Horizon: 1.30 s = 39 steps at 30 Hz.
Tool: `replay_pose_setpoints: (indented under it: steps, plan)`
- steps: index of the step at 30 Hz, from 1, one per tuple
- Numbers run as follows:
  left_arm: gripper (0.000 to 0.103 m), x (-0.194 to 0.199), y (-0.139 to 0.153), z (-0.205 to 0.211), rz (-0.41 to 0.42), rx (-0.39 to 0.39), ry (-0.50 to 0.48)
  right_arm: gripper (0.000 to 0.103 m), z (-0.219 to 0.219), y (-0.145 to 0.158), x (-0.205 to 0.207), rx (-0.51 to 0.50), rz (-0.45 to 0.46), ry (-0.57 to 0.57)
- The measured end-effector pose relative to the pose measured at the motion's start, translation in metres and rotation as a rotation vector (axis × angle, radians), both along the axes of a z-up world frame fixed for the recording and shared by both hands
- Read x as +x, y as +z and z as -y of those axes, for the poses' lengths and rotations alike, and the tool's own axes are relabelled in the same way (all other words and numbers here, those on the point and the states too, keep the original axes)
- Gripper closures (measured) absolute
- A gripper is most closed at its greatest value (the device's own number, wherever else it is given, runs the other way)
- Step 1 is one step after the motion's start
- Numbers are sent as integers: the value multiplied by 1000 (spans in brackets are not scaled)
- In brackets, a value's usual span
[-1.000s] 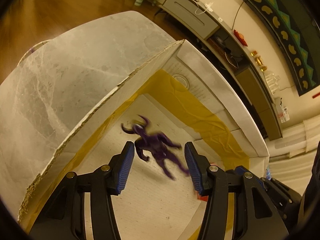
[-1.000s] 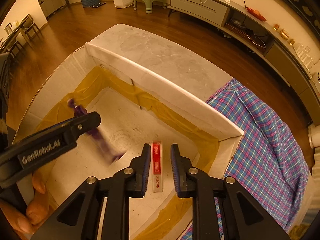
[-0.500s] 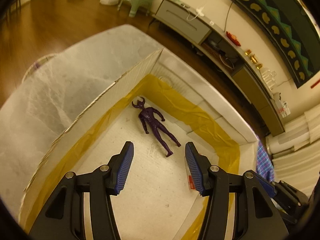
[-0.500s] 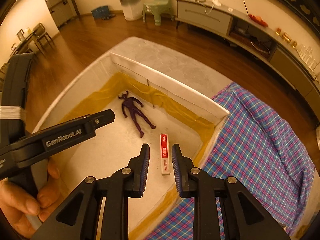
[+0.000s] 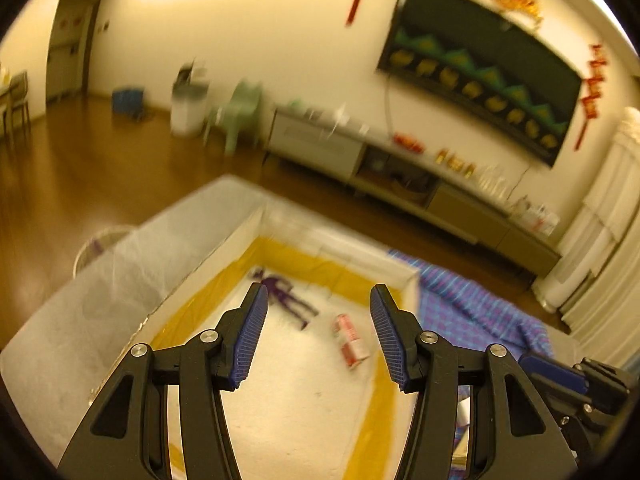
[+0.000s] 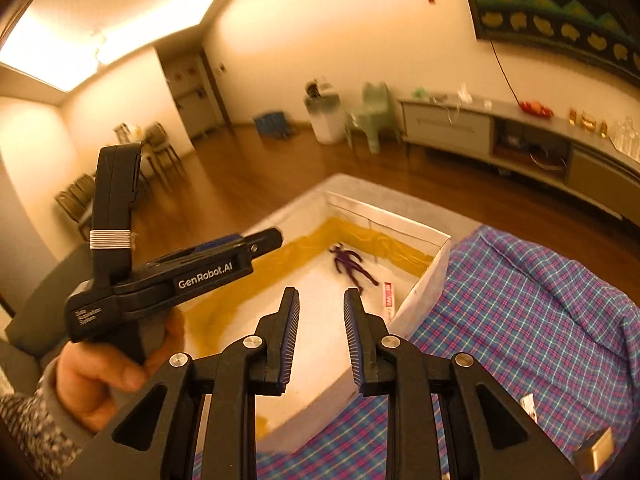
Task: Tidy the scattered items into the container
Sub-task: 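Move both open grippers back over the items on the bedspread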
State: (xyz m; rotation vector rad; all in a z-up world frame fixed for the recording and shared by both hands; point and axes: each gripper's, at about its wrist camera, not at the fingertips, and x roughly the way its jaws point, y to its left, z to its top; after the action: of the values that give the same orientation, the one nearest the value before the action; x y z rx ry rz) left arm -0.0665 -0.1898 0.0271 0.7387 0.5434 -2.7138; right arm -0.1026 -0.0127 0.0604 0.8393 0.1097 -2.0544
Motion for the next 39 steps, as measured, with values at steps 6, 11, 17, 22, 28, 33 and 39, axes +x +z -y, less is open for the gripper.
replay_pose_setpoints:
  steps: [6, 11, 17, 22, 28, 33, 39]
  plan:
    - [47, 36, 14, -43, -137, -49, -47, 78, -53, 18, 57, -23, -161, 8]
    - [46, 44, 1, -84, -132, -23, -242, 64, -98, 9, 90, -23, -236, -57]
    - [46, 27, -13, -149, -71, -170, -429, 62, -148, -43, 89, 3, -112, -178]
    - [46, 25, -30, -202, -19, -280, -544, 62, -191, -97, 72, -1, 59, -317]
    - [46, 9, -61, -242, 59, -297, -669, 59, -211, -151, 49, -10, 263, -399]
    - [44, -24, -90, -260, 154, -240, -735, 54, -212, -175, 48, -7, 348, -435]
    - [43, -54, -121, -274, 259, -191, -768, 44, -210, -179, 34, -20, 337, -476]
